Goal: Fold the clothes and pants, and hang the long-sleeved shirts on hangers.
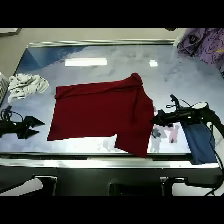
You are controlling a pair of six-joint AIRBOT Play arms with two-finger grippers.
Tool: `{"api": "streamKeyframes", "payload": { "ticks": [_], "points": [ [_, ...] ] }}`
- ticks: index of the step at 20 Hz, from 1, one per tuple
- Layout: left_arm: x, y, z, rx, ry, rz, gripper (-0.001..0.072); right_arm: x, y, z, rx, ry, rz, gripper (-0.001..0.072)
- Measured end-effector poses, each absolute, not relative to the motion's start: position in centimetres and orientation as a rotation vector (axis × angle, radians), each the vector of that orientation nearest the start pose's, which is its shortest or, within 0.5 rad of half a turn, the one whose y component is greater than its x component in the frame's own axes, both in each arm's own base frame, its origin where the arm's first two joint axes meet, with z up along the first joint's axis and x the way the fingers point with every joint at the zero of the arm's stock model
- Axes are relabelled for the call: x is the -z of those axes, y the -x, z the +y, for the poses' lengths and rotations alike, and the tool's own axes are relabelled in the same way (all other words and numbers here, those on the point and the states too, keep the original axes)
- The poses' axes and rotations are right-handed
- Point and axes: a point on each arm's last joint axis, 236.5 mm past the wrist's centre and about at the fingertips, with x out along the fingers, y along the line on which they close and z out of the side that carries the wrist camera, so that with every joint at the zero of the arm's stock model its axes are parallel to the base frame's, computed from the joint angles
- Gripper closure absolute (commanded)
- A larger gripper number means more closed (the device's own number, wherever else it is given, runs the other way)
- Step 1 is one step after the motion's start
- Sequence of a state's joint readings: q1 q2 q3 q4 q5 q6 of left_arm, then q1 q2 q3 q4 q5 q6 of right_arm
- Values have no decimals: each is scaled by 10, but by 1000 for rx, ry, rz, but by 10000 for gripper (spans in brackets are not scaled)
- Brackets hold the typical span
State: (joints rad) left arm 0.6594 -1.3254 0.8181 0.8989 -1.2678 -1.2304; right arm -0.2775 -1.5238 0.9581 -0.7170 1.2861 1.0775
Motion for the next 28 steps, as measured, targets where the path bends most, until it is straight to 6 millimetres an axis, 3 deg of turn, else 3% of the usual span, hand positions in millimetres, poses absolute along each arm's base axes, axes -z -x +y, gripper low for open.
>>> {"api": "streamKeyframes", "payload": {
  "ticks": [3, 9, 17, 22, 23, 24, 28],
  "points": [
    [72, -287, 42, 88, 961, 1340, 48, 56, -347, 79, -506, -763, 1414, 683],
    [86, -270, 43, 74, 930, 1386, 48, 51, -348, 81, -495, -791, 1415, 683],
    [95, -267, 32, 107, 1002, 1429, 63, 49, -347, 82, -492, -805, 1422, 683],
    [103, -267, 18, 150, 991, 1469, 429, 49, -347, 82, -492, -805, 1422, 683],
    [105, -267, 15, 160, 979, 1476, 628, 49, -347, 82, -492, -805, 1422, 684],
    [106, -268, 13, 163, 967, 1475, 691, 49, -347, 82, -492, -805, 1423, 684],
    [92, -283, 2, 253, 952, 1430, 695, 39, -349, 84, -499, -805, 1399, 686]
  ]
}}
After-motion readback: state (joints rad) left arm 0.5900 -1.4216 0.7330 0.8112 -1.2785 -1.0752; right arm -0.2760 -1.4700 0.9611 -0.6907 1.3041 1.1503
